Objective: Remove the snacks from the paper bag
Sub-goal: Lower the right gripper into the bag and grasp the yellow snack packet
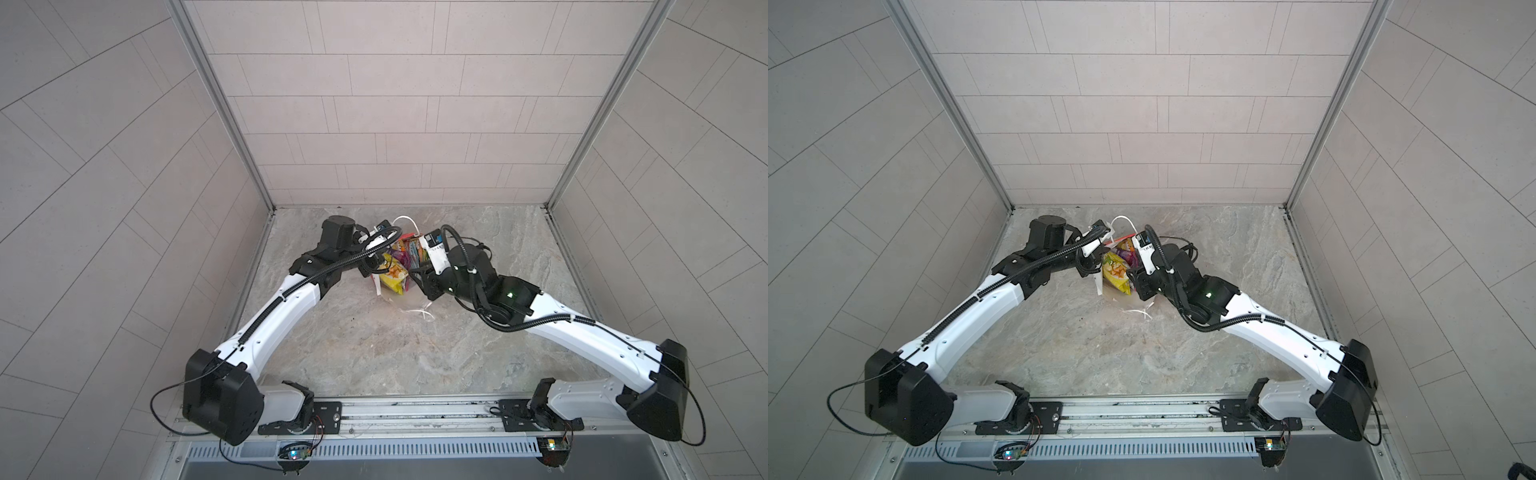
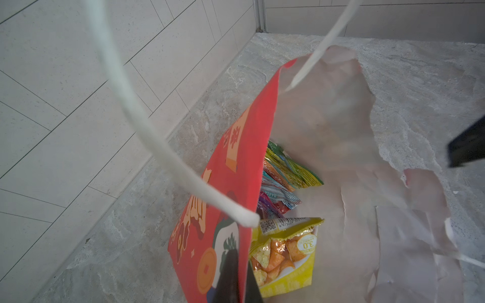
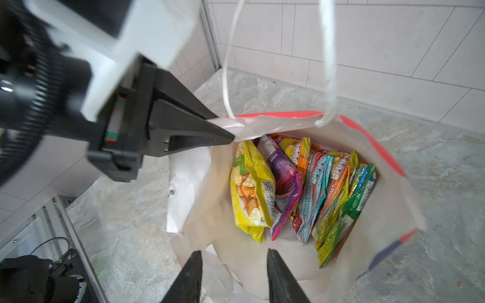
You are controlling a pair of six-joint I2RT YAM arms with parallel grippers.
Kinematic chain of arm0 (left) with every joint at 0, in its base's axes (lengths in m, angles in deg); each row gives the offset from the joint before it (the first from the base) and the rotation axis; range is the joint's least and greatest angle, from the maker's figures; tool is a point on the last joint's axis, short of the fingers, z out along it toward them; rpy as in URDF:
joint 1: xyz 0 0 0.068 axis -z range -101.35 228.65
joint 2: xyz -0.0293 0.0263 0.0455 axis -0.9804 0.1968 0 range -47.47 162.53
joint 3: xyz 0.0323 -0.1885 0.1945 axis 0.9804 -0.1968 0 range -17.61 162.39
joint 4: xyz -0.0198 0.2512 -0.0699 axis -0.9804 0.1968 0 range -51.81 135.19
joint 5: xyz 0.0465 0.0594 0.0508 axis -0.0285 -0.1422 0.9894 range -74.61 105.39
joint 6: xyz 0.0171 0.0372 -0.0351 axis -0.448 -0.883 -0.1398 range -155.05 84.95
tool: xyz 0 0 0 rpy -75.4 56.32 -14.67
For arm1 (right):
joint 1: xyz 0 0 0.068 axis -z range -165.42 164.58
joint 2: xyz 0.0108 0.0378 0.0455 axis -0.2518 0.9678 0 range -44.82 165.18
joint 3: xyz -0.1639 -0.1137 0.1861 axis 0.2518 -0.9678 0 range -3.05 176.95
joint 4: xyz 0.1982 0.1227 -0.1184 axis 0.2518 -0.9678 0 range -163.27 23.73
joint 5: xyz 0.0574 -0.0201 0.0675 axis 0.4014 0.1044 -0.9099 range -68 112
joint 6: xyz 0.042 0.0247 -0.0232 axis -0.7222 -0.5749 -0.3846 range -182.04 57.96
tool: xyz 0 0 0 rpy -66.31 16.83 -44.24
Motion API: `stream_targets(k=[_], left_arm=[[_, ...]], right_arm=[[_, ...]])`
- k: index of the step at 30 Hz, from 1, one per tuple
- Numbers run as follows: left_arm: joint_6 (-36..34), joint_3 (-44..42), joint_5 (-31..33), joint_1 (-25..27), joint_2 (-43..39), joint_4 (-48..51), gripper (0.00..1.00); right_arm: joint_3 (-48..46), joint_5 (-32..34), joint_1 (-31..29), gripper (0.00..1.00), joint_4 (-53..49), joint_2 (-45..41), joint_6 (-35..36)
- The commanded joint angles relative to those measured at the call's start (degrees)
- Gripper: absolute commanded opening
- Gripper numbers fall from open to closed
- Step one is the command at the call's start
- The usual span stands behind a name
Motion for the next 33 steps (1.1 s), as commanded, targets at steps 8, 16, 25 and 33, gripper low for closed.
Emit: stream_targets(k=[8, 16, 25, 33], left_arm=[[0.53, 0.44, -3.54, 0.04, -1.14, -2.53, 0.0], [0.67, -0.06, -3.48, -0.01, -0.86, -3.39, 0.0], [0.75, -0.12, -3.42, -0.04, -1.24, -3.75, 0.0], [0.81, -0.62, -2.67, -0.04, -1.35, -4.25, 0.0]], right_arm=[[3.49, 6.62, -0.45, 0.47, -0.97, 7.57, -2.18], [5.24, 6.63, -0.13, 0.54, 0.5, 13.61, -4.29], [4.62, 5.3, 0.52, 0.53, 5.02, 17.81, -7.25], [3.48, 4.04, 1.54, 0.39, 8.17, 19.37, -7.96]])
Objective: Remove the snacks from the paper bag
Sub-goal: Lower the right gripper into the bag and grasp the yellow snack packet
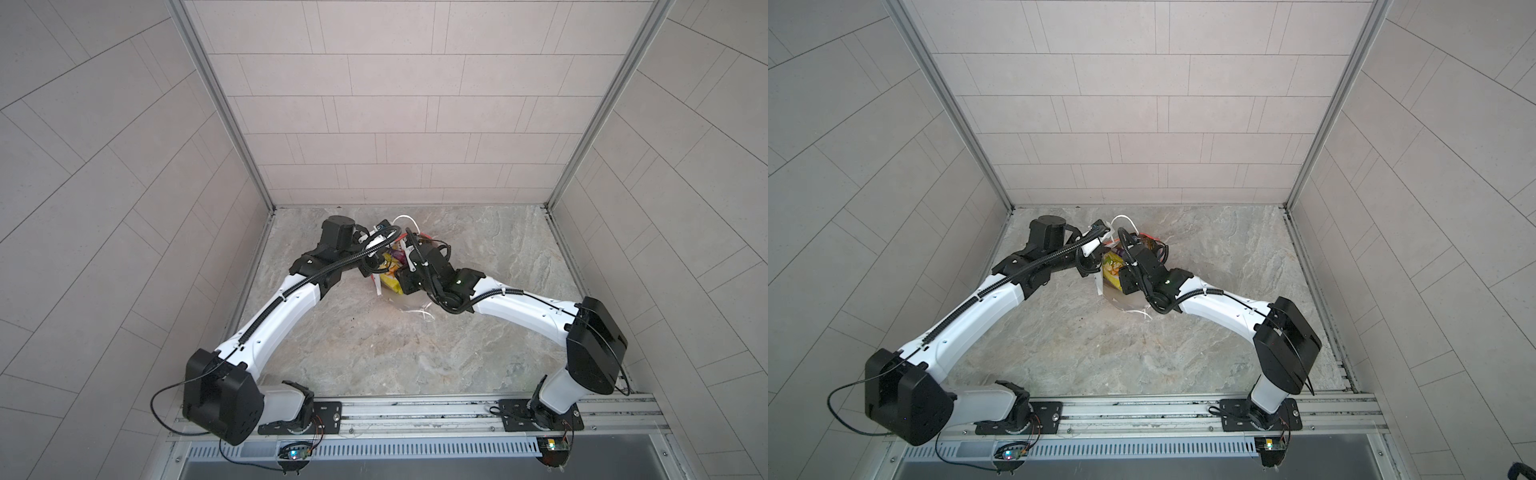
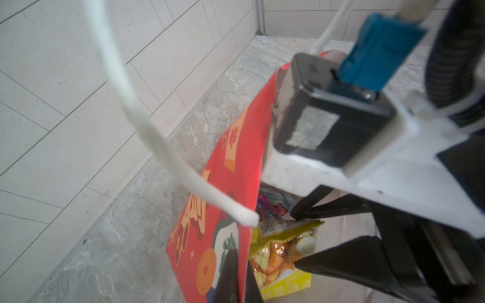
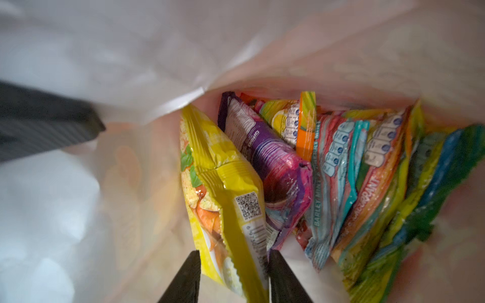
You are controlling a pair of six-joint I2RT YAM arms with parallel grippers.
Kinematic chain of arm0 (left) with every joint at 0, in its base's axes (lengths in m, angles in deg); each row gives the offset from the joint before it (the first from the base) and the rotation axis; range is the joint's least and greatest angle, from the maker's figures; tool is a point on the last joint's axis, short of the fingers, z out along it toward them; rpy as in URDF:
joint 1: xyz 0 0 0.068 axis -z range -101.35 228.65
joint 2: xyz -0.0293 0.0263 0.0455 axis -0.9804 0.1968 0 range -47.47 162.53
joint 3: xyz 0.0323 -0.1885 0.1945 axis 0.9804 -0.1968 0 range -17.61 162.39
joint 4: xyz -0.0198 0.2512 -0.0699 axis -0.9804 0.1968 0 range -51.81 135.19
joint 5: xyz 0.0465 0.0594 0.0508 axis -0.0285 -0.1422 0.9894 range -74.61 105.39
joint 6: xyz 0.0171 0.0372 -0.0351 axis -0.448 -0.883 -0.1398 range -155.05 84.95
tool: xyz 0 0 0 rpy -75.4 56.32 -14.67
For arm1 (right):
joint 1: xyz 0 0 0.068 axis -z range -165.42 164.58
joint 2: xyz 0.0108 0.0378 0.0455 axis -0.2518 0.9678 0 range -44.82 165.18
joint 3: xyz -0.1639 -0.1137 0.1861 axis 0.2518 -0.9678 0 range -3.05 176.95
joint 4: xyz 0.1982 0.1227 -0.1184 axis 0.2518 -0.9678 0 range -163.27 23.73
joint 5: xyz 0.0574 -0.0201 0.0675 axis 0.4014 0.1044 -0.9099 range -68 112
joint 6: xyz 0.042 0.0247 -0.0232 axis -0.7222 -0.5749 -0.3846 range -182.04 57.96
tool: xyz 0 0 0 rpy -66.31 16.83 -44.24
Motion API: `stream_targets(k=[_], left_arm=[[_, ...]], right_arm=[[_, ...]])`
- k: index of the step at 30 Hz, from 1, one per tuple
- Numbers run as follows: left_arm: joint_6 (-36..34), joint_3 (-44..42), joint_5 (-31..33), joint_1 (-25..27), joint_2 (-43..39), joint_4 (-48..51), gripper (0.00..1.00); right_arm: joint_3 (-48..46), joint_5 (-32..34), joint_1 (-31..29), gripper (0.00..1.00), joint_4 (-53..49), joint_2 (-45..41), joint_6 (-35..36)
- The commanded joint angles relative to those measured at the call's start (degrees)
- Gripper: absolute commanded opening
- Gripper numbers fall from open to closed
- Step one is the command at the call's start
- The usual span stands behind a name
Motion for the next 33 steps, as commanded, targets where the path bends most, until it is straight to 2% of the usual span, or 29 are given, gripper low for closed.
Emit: stream_targets(k=[1, 5, 7, 8, 10, 13, 17, 23, 28, 33], left_arm=[[0.32, -0.33, -2.26, 0.02, -1.35, -3.66, 0.0], [0.5, -0.49, -2.12, 0.02, -1.45, -3.76, 0.0], [0.51, -0.6, -2.08, 0.02, -1.56, -3.93, 0.0], [0.51, -0.65, -2.04, 0.02, -1.61, -4.02, 0.0], [0.59, -0.64, -2.03, 0.02, -1.69, -3.95, 0.0], [0.73, -0.75, -2.19, 0.02, -1.85, -4.1, 0.0], [0.94, -0.83, -2.39, 0.02, -1.66, -4.41, 0.0], [0.95, -0.93, -2.29, 0.02, -1.7, -4.52, 0.0], [0.95, -0.88, -2.13, 0.02, -1.88, -4.54, 0.0], [0.89, -0.95, -1.99, 0.02, -1.71, -4.63, 0.0]], right_arm=[[-0.25, -0.32, 0.25, 0.36, 2.03, 0.7, -0.98], [-0.34, -1.64, 0.25, 0.25, 2.65, 1.1, -0.64], [-0.72, -2.25, 0.25, 0.23, 3.14, 0.98, -0.64], [-0.93, -2.51, 0.25, 0.24, 3.44, 0.97, -0.63], [-0.76, -2.68, 0.25, 0.35, 3.23, 1.07, -0.64], [-0.63, -2.58, 0.28, 0.41, 3.2, 1.55, -0.51], [-0.3, -2.63, 0.27, 0.4, 3.09, 2.34, -0.3], [0.1, -3.27, 0.25, 0.28, 3.23, 2.98, 0.82], [-0.27, -3.86, 0.25, 0.13, 3.59, 2.32, 1.42], [-1.45, -4.08, 0.25, 0.05, 4.03, 0.26, 1.82]])
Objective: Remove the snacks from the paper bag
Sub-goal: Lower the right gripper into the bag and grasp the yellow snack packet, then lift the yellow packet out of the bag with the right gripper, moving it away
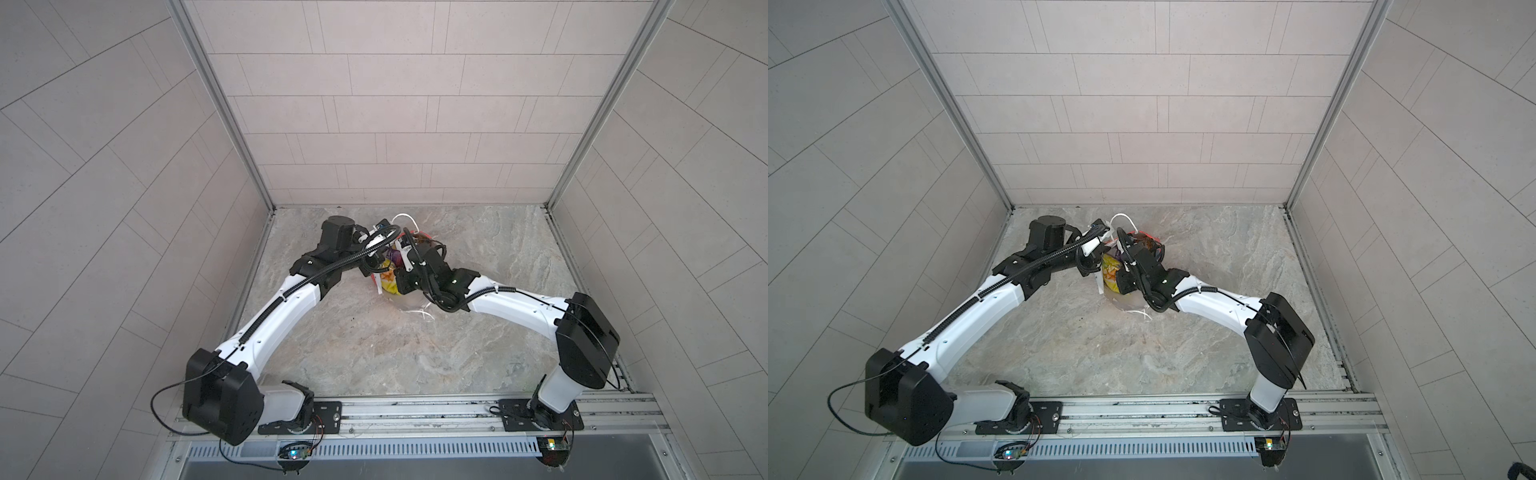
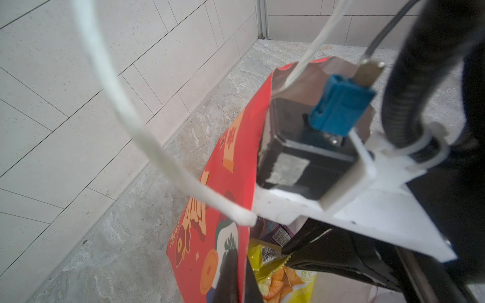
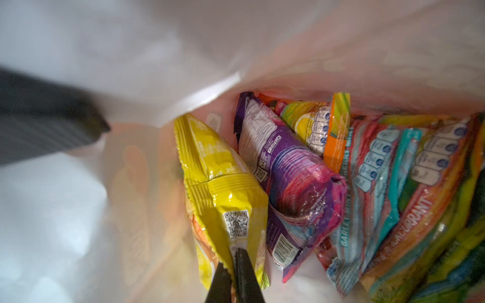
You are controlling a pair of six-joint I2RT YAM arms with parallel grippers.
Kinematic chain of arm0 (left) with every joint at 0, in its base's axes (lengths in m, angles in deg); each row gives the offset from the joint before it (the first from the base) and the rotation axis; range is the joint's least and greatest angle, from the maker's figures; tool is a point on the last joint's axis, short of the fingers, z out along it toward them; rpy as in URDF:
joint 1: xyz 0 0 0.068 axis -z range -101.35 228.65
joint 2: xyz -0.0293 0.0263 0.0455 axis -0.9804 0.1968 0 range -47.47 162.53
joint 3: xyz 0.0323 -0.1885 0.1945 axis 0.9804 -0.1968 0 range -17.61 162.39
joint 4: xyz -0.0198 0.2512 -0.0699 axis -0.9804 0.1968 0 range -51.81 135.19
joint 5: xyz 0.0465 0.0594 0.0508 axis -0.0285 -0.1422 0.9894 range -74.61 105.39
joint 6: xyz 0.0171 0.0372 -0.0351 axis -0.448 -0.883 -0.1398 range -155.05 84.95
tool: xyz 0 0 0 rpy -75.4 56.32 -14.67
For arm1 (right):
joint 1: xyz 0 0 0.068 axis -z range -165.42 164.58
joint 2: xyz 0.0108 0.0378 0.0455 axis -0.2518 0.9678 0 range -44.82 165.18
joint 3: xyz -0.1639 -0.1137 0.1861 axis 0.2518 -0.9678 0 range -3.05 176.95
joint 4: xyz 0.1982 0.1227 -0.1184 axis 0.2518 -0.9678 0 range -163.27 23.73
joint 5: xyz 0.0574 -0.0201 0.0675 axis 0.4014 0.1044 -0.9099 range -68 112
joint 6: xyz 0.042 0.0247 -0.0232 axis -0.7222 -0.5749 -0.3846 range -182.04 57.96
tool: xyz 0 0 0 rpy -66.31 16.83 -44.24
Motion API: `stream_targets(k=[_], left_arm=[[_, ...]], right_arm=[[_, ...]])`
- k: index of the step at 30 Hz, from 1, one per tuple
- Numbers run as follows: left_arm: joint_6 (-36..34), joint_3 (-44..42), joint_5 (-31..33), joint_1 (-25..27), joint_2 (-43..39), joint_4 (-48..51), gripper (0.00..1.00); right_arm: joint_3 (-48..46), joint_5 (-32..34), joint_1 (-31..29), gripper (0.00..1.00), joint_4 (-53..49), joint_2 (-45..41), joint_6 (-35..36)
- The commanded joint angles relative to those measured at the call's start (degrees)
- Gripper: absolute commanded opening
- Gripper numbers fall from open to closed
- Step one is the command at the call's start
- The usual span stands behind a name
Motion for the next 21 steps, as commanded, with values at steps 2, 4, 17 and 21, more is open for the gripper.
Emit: stream_targets(k=[2, 4, 17, 21], left_arm=[[0.04, -0.34, -1.92, 0.02, -1.77, -3.24, 0.0], [0.04, -0.47, -1.75, 0.02, -1.78, -3.21, 0.0], [0.08, -0.53, -1.66, 0.02, -1.61, -3.3, 0.0], [0.04, -0.52, -1.83, 0.02, -1.57, -3.26, 0.0]], right_arm=[[-1.62, -0.45, -0.08, 0.04, 0.1, -3.21, 0.72], [-1.92, -0.59, -0.08, 0.03, -0.01, -4.26, 0.98], [-5.82, -0.68, -0.09, 0.0, -2.2, -13.07, 1.87], [-9.18, 0.08, -0.08, 0.0, -2.4, -18.51, 2.05]])
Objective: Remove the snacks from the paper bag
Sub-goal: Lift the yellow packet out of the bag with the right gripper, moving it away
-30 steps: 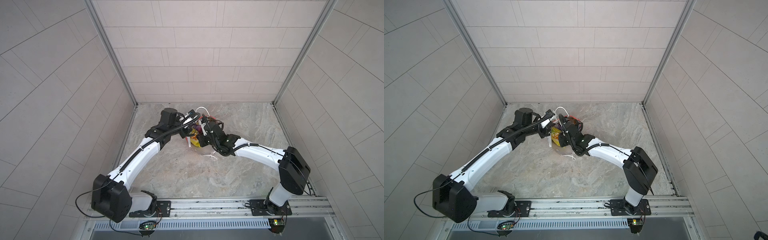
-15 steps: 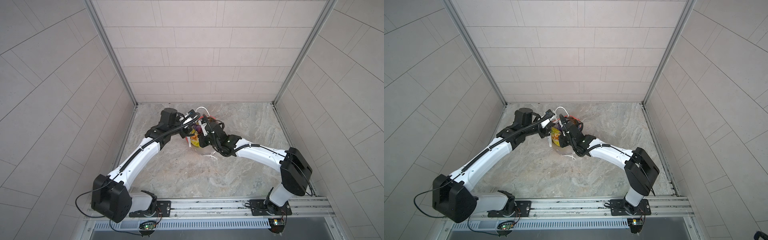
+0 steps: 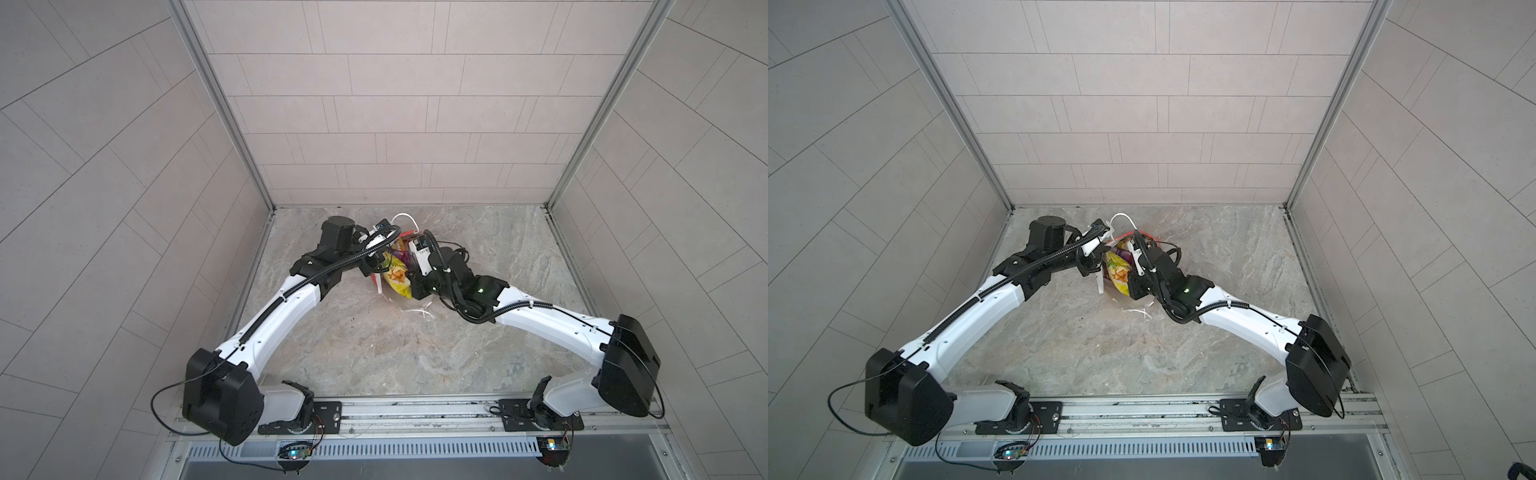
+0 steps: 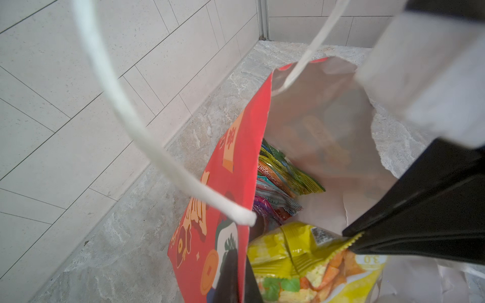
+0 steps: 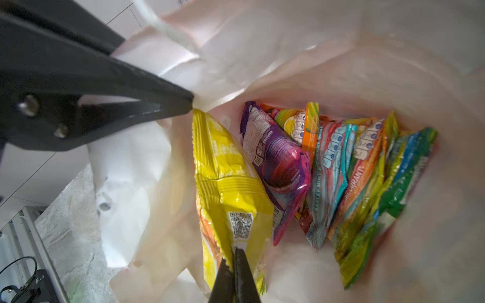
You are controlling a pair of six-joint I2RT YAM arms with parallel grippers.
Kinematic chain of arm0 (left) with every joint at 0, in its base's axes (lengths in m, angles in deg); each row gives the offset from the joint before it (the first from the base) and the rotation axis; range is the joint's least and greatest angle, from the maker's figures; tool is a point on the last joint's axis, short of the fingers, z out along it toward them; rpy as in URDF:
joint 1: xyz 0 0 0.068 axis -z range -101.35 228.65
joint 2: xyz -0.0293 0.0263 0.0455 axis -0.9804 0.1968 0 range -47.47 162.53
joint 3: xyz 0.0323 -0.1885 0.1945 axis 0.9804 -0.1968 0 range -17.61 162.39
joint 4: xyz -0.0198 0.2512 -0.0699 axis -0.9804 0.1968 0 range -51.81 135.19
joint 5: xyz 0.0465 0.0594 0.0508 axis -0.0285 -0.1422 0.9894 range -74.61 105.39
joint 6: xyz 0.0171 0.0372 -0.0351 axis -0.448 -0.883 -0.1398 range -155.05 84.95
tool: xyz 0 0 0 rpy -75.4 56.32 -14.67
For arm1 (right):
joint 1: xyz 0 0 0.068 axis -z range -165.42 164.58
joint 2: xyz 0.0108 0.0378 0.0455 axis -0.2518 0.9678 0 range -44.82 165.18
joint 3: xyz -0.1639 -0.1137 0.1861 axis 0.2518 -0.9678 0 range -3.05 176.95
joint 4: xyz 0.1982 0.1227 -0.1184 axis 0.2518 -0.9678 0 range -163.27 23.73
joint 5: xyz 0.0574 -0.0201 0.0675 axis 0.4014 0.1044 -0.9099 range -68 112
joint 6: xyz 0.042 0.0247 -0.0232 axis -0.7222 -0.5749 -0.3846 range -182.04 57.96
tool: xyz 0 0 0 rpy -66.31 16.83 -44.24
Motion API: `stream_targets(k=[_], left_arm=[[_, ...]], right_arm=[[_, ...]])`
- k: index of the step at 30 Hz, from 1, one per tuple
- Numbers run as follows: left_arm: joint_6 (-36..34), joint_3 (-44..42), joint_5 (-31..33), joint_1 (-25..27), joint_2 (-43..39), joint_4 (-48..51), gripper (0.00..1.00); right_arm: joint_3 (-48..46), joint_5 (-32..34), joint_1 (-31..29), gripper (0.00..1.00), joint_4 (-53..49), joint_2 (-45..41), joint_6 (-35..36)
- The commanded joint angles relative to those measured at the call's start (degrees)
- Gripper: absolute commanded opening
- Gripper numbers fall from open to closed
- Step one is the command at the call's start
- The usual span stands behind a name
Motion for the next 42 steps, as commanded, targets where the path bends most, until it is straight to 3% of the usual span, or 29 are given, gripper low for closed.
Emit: stream_targets(k=[1, 11, 16, 21, 26, 30, 33, 40, 42], left_arm=[[0.04, -0.16, -1.99, 0.02, -1.48, -2.57, 0.0], [0.3, -0.34, -2.28, 0.03, -1.29, -3.04, 0.0], [0.53, -0.45, -2.74, 0.02, -1.13, -3.65, 0.0], [0.83, -0.6, -3.1, 0.02, -0.78, -4.06, 0.0], [0.74, -0.59, -2.83, -0.02, -0.52, -4.0, 0.0], [0.83, -0.57, -2.87, 0.02, -0.66, -3.77, 0.0], [0.83, -0.64, -2.8, 0.02, -0.86, -3.72, 0.0], [1.18, -1.08, -3.5, 0.02, -1.25, -4.77, 0.0], [0.86, -1.41, -2.86, 0.02, -1.76, -4.71, 0.0]], right_arm=[[-2.07, 1.43, -0.08, 0.0, -0.55, -5.78, 0.79], [-6.2, 2.73, 0.3, 0.0, -4.53, -19.08, 2.69], [-7.46, -0.46, 4.12, 0.0, -8.03, -26.76, 1.68], [-6.34, -11.6, 15.68, 0.0, -13.07, -33.18, -1.47], [-5.91, -17.89, 27.78, 0.0, -12.38, -37.68, -4.65], [-5.83, -23.39, 38.12, 0.0, -8.32, -35.87, -8.4], [-6.1, -23.69, 46.6, 0.0, -6.33, -32.04, -12.17], [-19.49, -22.81, 61.8, 0.0, 20.04, -23.0, -37.92], [-20.98, -22.59, 63.89, 0.0, 23.34, -20.18, -39.97]])
